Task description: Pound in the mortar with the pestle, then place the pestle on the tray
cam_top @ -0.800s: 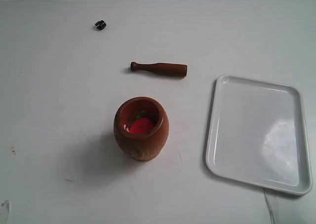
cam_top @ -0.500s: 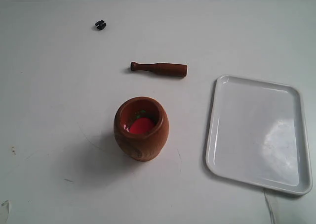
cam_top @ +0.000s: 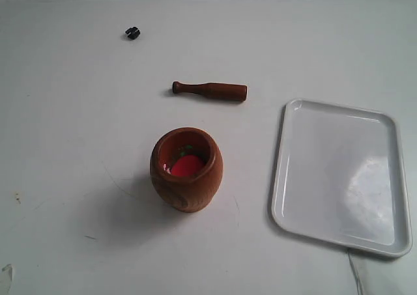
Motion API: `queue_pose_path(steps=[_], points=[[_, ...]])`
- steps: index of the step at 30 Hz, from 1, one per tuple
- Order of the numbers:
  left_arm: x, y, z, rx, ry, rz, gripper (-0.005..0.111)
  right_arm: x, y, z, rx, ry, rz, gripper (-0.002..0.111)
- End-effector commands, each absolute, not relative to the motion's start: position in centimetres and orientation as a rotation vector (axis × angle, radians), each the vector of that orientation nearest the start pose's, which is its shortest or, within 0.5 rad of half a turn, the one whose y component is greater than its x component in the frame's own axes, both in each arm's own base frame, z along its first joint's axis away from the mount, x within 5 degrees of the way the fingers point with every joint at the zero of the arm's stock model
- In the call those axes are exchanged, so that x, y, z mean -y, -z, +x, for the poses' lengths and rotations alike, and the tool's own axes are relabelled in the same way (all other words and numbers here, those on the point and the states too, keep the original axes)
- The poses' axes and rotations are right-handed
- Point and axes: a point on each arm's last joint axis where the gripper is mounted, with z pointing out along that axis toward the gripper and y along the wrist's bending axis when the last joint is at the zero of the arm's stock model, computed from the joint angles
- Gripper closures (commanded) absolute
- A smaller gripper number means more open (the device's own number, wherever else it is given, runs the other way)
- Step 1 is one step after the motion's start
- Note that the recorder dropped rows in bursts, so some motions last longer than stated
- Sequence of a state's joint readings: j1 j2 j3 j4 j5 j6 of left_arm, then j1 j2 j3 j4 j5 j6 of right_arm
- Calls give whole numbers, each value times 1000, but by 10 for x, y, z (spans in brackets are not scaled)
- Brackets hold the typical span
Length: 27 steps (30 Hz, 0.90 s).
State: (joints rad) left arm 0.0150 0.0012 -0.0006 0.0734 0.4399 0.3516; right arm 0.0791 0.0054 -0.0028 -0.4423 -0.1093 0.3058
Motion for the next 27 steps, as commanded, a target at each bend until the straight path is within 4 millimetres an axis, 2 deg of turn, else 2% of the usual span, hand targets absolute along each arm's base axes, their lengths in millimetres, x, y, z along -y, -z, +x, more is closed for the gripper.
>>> queue_pose_path(steps=[1, 4, 8, 10, 16, 19, 22, 27], points=[[-3, -174, 51, -1897, -302, 361, 107, -19, -247, 43, -1063, -70, -256, 108], [-3, -174, 51, -1897, -302, 361, 107, -20, -264, 31, -842, -188, -203, 108], [-3, -174, 51, -1897, -302, 361, 107, -15, -276, 20, -669, -332, -95, 108], [-3, -174, 51, -1897, -302, 361, 107, -11, -279, 18, -633, -335, -57, 108], [-3, -174, 51, -1897, -302, 361, 107, -6, -285, 30, -604, -251, -14, 108], [-3, -174, 51, -1897, -302, 361, 107, -5, -293, 43, -619, -256, 16, 108], [-3, -174, 51, -1897, -302, 361, 107, -14, -319, 59, -658, -252, -73, 108], [-3, -174, 51, -1897, -302, 361, 107, -33, -356, 100, -782, -344, -224, 108]])
